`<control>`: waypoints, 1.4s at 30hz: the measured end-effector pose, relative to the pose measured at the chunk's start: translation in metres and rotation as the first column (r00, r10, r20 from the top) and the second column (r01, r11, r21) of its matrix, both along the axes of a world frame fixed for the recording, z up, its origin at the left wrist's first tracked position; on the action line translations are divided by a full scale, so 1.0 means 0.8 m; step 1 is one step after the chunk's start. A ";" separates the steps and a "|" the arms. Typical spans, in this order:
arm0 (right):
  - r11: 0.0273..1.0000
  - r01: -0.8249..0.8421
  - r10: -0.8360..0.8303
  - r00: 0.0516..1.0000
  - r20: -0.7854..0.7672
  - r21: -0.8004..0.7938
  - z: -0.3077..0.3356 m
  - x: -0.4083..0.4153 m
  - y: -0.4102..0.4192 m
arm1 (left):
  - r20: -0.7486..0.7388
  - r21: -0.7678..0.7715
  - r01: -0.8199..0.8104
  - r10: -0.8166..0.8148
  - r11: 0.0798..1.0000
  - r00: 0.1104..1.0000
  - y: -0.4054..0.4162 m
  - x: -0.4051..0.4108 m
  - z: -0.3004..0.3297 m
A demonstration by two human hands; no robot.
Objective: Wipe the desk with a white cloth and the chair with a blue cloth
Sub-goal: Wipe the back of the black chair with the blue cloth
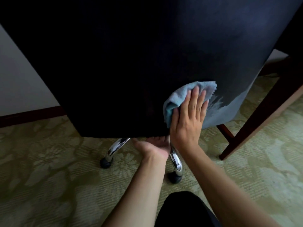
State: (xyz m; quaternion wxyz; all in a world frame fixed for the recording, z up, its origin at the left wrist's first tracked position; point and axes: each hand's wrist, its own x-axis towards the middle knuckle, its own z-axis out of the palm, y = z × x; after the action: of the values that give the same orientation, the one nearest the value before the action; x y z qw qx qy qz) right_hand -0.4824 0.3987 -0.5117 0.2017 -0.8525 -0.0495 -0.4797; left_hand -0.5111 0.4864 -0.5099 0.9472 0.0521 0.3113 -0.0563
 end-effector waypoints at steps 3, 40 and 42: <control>0.999 0.019 -0.016 0.997 -0.072 0.045 -0.027 -0.007 0.010 | 0.007 0.005 0.011 -0.011 1.000 1.000 0.000 0.001 0.000; 0.979 0.056 -0.029 0.990 -0.139 0.194 -0.040 -0.022 -0.009 | -0.036 0.177 0.041 -0.035 0.983 0.999 0.013 0.014 -0.008; 0.975 0.076 -0.062 0.995 -0.074 0.207 -0.006 -0.008 -0.027 | -0.077 0.210 0.046 -0.030 0.977 0.997 0.011 0.012 -0.006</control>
State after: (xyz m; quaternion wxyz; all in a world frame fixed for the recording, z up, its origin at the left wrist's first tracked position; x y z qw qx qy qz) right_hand -0.4891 0.3768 -0.5165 0.2753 -0.8432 0.0377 -0.4601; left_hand -0.5019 0.4948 -0.5150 0.9230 0.1564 0.3490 -0.0430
